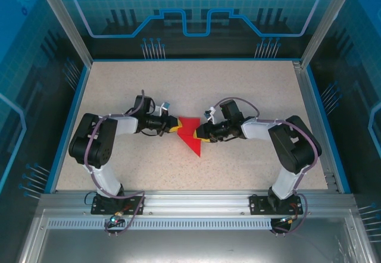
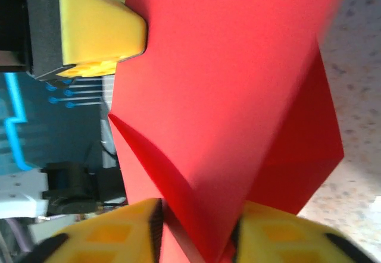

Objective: Fold a paper plane with a square sheet of paper (pick it up from the middle)
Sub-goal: Place the paper at the center of the table.

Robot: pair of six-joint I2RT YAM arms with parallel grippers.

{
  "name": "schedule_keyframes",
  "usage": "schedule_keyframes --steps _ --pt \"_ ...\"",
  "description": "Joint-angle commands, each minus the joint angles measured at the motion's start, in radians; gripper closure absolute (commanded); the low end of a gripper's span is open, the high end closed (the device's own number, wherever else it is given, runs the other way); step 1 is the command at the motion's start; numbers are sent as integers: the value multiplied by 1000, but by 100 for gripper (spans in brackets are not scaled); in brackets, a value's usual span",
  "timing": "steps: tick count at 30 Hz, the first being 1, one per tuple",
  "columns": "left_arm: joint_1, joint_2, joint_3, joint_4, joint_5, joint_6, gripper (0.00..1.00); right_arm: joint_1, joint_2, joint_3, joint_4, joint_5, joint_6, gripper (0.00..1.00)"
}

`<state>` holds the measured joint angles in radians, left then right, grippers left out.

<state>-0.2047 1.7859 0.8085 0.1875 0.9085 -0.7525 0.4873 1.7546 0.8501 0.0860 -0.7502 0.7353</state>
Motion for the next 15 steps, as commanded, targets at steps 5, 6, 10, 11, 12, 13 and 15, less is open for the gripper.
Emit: schedule_keyframes --steps 5,6,10,11,12,13,15 --pt "-94 -23 -58 65 -221 -83 100 -19 -88 24 -317 315 -80 46" --pt "-103 -25 -63 71 -241 -90 100 -19 -103 23 -343 352 -77 46" --pt "-143 -47 -79 53 -322 -94 100 6 -170 24 -358 397 -75 50" --pt "-148 -52 -85 50 -336 -98 100 23 -185 24 -353 402 -75 54" --pt "-150 -56 -90 50 -346 -103 100 45 -195 23 -353 409 -78 57" --pt "-151 -63 -97 53 -356 -114 100 76 -206 24 -364 441 -83 60" --pt "-151 -75 -107 65 -363 -132 100 156 -242 24 -394 594 -89 59"
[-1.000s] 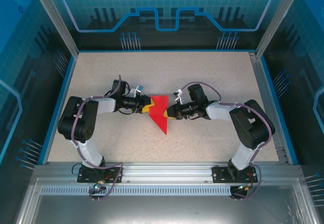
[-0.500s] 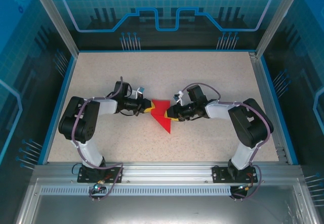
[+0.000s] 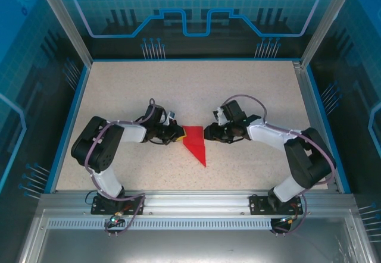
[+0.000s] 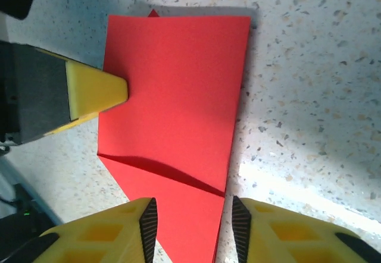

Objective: Fold a paper plane with a square sheet of paper (pick it up from the middle)
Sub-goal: Place the paper at the center of the table.

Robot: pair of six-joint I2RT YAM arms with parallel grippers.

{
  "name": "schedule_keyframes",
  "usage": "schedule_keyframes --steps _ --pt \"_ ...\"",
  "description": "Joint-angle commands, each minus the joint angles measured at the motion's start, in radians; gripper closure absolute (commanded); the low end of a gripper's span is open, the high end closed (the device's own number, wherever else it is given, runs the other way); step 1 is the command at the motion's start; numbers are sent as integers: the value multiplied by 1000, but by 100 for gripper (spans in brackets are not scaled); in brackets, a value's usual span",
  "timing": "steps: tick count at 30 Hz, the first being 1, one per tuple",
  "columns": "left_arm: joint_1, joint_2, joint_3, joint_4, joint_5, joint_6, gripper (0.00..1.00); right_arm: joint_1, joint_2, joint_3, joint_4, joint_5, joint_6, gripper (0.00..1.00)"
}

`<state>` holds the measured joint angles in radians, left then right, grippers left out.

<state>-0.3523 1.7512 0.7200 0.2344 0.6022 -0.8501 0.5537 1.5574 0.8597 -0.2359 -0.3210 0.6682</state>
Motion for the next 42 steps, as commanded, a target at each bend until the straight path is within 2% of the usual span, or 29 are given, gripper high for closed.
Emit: schedule_keyframes --steps 1,5,8,12,15,26,42 --pt "-5 -47 -22 21 -59 -43 100 138 -71 11 -57 246 -30 56" --pt "-10 -67 -25 13 -69 -58 100 288 -125 -43 16 477 -95 55" --pt "-10 -85 -26 -5 -82 -63 100 391 -128 -62 50 623 -202 53" --pt "-10 -82 -21 -9 -76 -67 100 512 -84 -98 151 710 -372 54" --pt "-10 -83 -18 -16 -71 -66 100 593 -7 -69 162 845 -464 54" --pt "-11 -82 -17 -21 -66 -68 100 635 124 -29 176 1016 -451 58" --pt "-10 -79 -13 -32 -58 -70 100 615 166 -29 178 1023 -431 67"
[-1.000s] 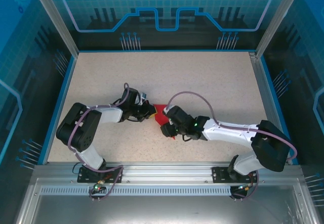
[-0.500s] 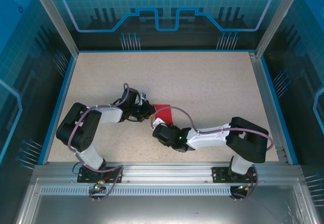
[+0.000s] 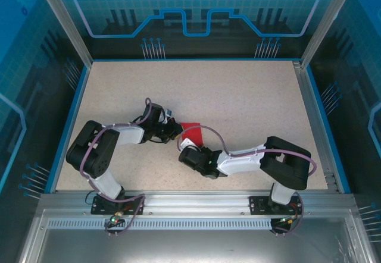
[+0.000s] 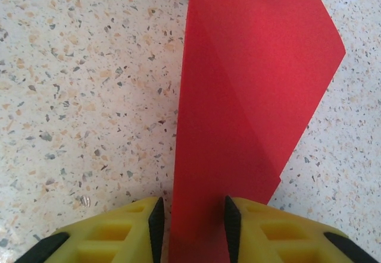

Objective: Fold a paper plane with a square sheet of paper (pick it up from the middle)
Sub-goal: Place the paper at the center of the table.

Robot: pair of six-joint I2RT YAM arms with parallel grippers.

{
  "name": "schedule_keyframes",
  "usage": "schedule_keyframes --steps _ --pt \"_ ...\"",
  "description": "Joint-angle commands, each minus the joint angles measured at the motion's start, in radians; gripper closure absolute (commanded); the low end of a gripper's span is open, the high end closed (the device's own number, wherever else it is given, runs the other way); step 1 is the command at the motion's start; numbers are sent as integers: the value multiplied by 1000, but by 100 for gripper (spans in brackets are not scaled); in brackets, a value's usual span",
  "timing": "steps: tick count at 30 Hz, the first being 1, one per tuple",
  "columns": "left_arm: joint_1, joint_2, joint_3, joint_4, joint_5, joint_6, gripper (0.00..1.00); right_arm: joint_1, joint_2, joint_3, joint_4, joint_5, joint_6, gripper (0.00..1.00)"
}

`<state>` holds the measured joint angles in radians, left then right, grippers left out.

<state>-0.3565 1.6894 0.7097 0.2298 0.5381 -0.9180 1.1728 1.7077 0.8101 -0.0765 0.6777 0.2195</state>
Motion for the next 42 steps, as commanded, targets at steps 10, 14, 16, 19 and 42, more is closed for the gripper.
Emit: schedule_keyframes --steps 10,14,16,19,42 --pt "-7 -22 4 -45 5 -3 100 -16 26 25 14 20 14 78" --pt "-7 -26 3 -51 3 -1 100 -18 30 29 11 19 17 85" --pt "-7 -29 3 -58 -3 -3 98 -19 28 26 11 19 17 89" --pt "-7 -41 3 -72 -15 -4 90 -26 20 19 26 0 14 94" --pt "1 -320 4 -368 -286 57 37 -349 -112 -226 419 -712 133 98"
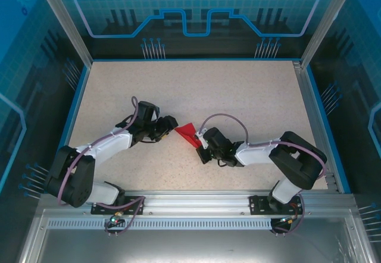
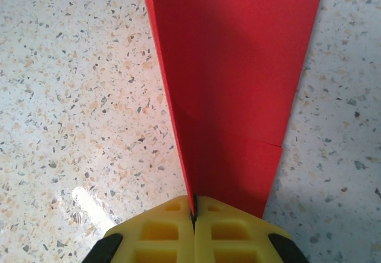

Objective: Fold a paper plane with a square sheet of paper (pick it up from the middle)
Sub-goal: Place the paper at the center of the table.

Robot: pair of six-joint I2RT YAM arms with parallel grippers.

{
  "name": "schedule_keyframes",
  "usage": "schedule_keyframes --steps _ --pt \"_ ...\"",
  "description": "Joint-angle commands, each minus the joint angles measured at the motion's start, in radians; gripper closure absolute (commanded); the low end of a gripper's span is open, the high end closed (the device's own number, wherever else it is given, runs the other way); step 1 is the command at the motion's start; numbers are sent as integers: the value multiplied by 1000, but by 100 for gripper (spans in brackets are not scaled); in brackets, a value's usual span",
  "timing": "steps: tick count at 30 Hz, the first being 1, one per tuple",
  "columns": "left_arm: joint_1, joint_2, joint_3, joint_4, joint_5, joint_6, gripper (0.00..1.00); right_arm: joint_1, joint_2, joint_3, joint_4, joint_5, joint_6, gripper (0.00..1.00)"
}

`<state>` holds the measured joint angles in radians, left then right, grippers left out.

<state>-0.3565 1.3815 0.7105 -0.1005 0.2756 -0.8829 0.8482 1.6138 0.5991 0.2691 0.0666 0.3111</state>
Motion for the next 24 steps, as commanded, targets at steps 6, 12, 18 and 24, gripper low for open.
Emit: schedule_keyframes --steps 6,12,18,24 --pt "1 7 8 -34 -8 25 37 -60 1 -21 93 -185 67 98" --pt "0 28 12 -26 20 33 38 -87 37 -3 83 -267 93 97" --pt "1 40 7 -8 42 44 43 -112 82 32 68 -362 119 96" --pt "0 49 -1 4 59 49 45 -148 97 50 78 -474 163 96"
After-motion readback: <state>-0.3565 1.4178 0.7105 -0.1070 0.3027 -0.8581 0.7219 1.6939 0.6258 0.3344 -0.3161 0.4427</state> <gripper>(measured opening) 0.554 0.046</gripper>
